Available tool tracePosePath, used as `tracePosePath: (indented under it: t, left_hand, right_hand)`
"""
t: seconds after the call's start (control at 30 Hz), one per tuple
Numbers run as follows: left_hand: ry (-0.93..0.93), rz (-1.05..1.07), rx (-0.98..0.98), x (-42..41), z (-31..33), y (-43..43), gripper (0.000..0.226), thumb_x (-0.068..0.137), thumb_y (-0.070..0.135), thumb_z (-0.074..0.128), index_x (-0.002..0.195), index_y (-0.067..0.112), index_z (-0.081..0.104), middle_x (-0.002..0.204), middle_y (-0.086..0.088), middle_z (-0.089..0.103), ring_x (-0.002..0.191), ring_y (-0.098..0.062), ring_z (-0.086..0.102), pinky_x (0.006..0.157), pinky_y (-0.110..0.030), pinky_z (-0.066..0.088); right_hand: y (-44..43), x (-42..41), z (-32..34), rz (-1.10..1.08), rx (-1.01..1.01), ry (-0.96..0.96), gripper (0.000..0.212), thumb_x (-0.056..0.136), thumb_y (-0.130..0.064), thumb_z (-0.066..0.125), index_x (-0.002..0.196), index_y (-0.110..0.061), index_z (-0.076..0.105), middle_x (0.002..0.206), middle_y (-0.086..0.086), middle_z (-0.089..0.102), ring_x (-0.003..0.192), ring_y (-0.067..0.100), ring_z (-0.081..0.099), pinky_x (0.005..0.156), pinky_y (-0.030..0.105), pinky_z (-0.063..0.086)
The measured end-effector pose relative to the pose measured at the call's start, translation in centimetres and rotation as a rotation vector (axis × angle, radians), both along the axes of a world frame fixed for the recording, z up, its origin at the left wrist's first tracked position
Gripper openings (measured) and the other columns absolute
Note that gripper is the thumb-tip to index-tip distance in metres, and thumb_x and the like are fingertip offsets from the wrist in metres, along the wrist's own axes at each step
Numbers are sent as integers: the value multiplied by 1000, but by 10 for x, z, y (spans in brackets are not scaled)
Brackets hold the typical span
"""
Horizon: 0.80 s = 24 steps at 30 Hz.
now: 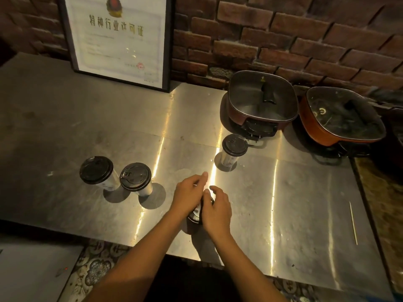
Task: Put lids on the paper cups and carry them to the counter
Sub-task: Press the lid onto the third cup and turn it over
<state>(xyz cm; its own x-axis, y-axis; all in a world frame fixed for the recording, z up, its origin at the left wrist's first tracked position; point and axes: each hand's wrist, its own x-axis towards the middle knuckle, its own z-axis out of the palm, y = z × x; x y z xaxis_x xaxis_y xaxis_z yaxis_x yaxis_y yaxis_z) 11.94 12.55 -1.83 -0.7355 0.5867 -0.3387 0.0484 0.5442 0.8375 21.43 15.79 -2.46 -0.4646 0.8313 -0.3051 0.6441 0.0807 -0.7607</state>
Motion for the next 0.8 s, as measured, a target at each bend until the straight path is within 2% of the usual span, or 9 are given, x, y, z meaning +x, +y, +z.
tracePosePath:
  t: [0.07, 0.13, 0.2, 0.27, 0.33, 0.4, 0.6, 0.67, 0.8]
  left_hand:
    - [-147, 154, 119, -1, 5, -3, 51, 101, 58, 41, 110, 22, 75, 105, 6, 75, 101, -13, 69, 100, -38, 54]
    - [-232, 268, 172, -4, 6, -9, 52, 102, 57, 38, 109, 21, 75, 108, 3, 76, 104, -17, 70, 104, -42, 52]
    - [-308, 345, 183, -6, 5, -16, 55, 102, 59, 35, 105, 22, 76, 110, 1, 77, 105, -19, 71, 106, -46, 51]
    - [-368, 387, 175, -7, 1, -23, 60, 101, 61, 33, 103, 22, 77, 107, 0, 78, 104, -20, 72, 106, -47, 52]
    - [-390, 417, 172, -6, -3, -28, 61, 101, 60, 32, 103, 20, 77, 105, -1, 78, 102, -20, 72, 105, -46, 52]
    - [-403, 428, 173, -2, -4, -29, 57, 104, 56, 33, 104, 19, 77, 104, -3, 78, 101, -18, 71, 103, -42, 53]
    - [-389, 394, 115, 5, -14, -25, 49, 105, 51, 35, 102, 26, 76, 96, 8, 75, 93, -9, 69, 73, -18, 47]
    - [-371, 387, 100, 5, -16, -25, 47, 105, 51, 37, 102, 25, 77, 95, 9, 75, 90, -7, 69, 70, -17, 47]
    - [-356, 372, 101, 4, -16, -26, 42, 106, 47, 39, 102, 25, 76, 93, 10, 74, 87, -3, 68, 69, -15, 46]
  right_hand:
    - [3, 2, 1, 232, 262, -21, 44, 101, -50, 36, 136, -31, 54, 145, -8, 53, 136, 14, 43, 124, 50, 16]
    - [7, -1, 3, 516, 467, -49, 48, 98, -51, 37, 137, -28, 55, 146, -6, 52, 140, 16, 40, 125, 53, 6]
    - [8, -9, 3, 763, 573, -93, 49, 99, -49, 40, 136, -23, 59, 146, 1, 54, 138, 22, 43, 124, 55, 12]
    - [8, -17, 3, 904, 574, -135, 49, 100, -47, 40, 134, -19, 61, 140, 5, 60, 130, 25, 51, 121, 52, 25]
    - [9, -20, 0, 944, 576, -143, 51, 100, -49, 39, 133, -17, 61, 134, 7, 62, 120, 26, 56, 111, 47, 40]
    - [11, -18, -6, 921, 592, -142, 53, 96, -52, 40, 131, -19, 61, 130, 7, 64, 111, 26, 59, 98, 43, 49]
    - [11, -16, -21, 884, 632, -169, 53, 87, -46, 51, 131, -20, 63, 129, 5, 63, 102, 25, 60, 86, 43, 52]
    - [12, -17, -21, 877, 644, -161, 52, 85, -44, 52, 128, -18, 64, 124, 6, 64, 97, 26, 60, 81, 41, 51]
    - [13, -18, -20, 885, 647, -166, 54, 87, -46, 51, 131, -18, 63, 125, 7, 65, 99, 25, 60, 84, 42, 52]
